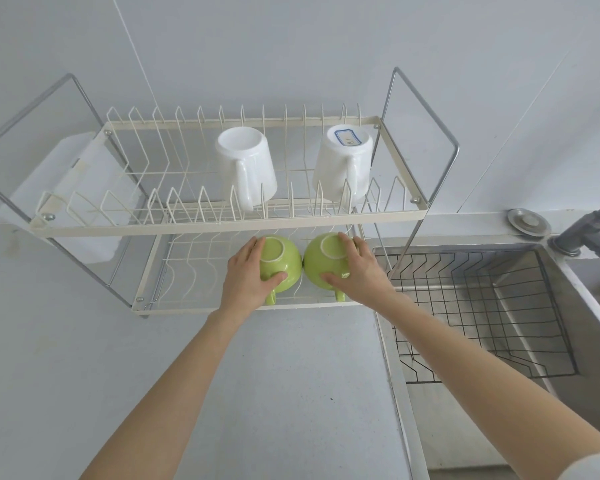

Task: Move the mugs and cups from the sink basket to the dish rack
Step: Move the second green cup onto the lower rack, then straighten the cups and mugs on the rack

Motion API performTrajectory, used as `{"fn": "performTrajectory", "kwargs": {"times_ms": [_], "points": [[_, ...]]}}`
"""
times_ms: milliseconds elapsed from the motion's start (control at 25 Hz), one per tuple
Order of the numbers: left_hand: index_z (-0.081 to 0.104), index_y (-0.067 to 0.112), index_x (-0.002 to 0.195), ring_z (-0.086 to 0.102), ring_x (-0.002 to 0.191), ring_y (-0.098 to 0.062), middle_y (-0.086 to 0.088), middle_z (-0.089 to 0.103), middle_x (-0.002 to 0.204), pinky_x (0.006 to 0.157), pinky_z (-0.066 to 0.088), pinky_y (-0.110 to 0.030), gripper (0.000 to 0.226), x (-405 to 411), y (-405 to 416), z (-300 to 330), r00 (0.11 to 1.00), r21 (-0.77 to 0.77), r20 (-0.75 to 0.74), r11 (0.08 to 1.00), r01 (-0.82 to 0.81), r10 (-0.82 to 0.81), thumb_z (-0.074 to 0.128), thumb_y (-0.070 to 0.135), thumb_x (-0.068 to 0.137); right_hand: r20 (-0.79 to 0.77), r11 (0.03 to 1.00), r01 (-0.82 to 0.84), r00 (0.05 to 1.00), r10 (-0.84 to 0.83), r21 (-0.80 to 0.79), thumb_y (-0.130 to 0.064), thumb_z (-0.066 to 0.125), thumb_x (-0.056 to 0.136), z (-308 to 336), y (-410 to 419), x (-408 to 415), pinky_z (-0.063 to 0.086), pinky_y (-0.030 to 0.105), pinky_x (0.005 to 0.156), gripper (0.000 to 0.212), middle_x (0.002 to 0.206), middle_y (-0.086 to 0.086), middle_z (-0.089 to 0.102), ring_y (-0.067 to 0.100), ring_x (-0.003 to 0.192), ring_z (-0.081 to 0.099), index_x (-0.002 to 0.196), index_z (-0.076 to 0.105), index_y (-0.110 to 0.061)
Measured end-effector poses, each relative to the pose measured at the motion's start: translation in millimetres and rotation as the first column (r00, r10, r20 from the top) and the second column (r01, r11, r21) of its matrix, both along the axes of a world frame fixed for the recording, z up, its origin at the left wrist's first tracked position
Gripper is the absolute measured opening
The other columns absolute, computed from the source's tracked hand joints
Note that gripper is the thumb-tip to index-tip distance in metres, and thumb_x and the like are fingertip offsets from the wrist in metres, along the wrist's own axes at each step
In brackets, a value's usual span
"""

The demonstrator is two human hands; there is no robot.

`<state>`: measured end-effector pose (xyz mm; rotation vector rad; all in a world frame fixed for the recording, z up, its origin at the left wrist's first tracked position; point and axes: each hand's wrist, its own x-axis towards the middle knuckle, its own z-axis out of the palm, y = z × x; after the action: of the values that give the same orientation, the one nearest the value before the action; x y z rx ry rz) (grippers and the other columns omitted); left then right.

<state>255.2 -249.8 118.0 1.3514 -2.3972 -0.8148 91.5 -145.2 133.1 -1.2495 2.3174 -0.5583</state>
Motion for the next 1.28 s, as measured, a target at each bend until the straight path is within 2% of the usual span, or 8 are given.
{"fn": "performTrajectory", "kwargs": {"times_ms": [320, 480, 600, 800, 1080, 1280], "points": [[0.023, 0.015, 0.142, 0.024, 0.138, -0.032, -0.008, 0.022, 0.153, 0.112, 0.024, -0.040, 0.079, 1.1, -0.7, 2.4, 1.000, 0.028, 0.019, 0.999, 0.018, -0.019, 0.067, 0.032, 0.079, -0.022, 1.000, -0.013, 1.000, 0.014, 0.027, -0.037, 0.062, 0.084, 0.2, 0.7, 0.8, 0.036, 0.046, 0.106, 0.084, 0.157, 0.008, 0.009, 0.027, 0.143, 0.018, 0.147, 0.009, -0.026], [0.014, 0.013, 0.144, 0.025, 0.139, -0.030, -0.010, 0.022, 0.153, 0.112, 0.026, -0.042, 0.085, 3.2, -4.9, 12.7, 0.998, 0.059, 0.043, 0.997, 0.039, -0.041, 0.066, 0.031, 0.079, -0.096, 0.998, -0.057, 0.994, 0.059, 0.025, -0.039, 0.062, 0.083, 4.7, 3.5, 2.9, 0.018, 0.041, 0.117, 0.085, 0.159, 0.011, 0.001, 0.026, 0.147, 0.007, 0.148, 0.010, -0.021], [0.016, 0.012, 0.144, 0.027, 0.139, -0.027, -0.010, 0.025, 0.153, 0.112, 0.028, -0.043, 0.081, 8.7, 1.7, 22.4, 0.991, -0.027, 0.117, 0.998, 0.064, -0.061, 0.062, 0.036, 0.081, -0.180, 0.992, -0.125, 0.976, 0.121, -0.007, -0.037, 0.059, 0.086, 12.0, 11.6, 8.2, 0.009, 0.037, 0.120, 0.081, 0.160, 0.007, 0.000, 0.022, 0.148, 0.002, 0.148, 0.011, -0.017], [0.031, 0.015, 0.138, 0.028, 0.139, -0.023, -0.007, 0.032, 0.150, 0.113, 0.023, -0.046, 0.062, 20.0, 38.5, 32.2, 0.963, -0.177, 0.264, 0.979, 0.105, -0.055, 0.050, 0.043, 0.086, -0.290, 0.968, -0.246, 0.931, 0.221, -0.052, -0.035, 0.054, 0.089, 28.7, 36.5, 24.0, 0.007, 0.036, 0.122, 0.073, 0.160, 0.002, 0.008, 0.019, 0.148, 0.004, 0.148, 0.014, -0.017], [0.040, 0.018, 0.134, 0.036, 0.134, -0.022, -0.003, 0.042, 0.144, 0.111, 0.026, -0.039, 0.054, 46.7, 86.7, 80.1, 0.965, -0.375, 0.261, 0.917, 0.138, -0.038, 0.045, 0.046, 0.087, -0.383, 0.930, -0.353, 0.877, 0.290, -0.104, -0.038, 0.050, 0.091, 74.9, 87.8, 42.8, 0.003, 0.033, 0.120, 0.067, 0.159, 0.001, 0.016, 0.015, 0.148, 0.008, 0.147, 0.019, -0.019], [0.045, 0.017, 0.130, 0.047, 0.126, -0.024, -0.002, 0.053, 0.136, 0.103, 0.033, -0.036, 0.053, 59.1, 111.6, 133.4, 0.984, -0.494, 0.173, 0.860, 0.126, -0.045, 0.042, 0.046, 0.086, -0.479, 0.893, -0.419, 0.826, 0.299, -0.165, -0.039, 0.051, 0.091, 116.0, 110.2, 47.7, 0.009, 0.028, 0.119, 0.062, 0.155, -0.002, 0.028, 0.013, 0.145, 0.020, 0.145, 0.027, -0.021]]}}
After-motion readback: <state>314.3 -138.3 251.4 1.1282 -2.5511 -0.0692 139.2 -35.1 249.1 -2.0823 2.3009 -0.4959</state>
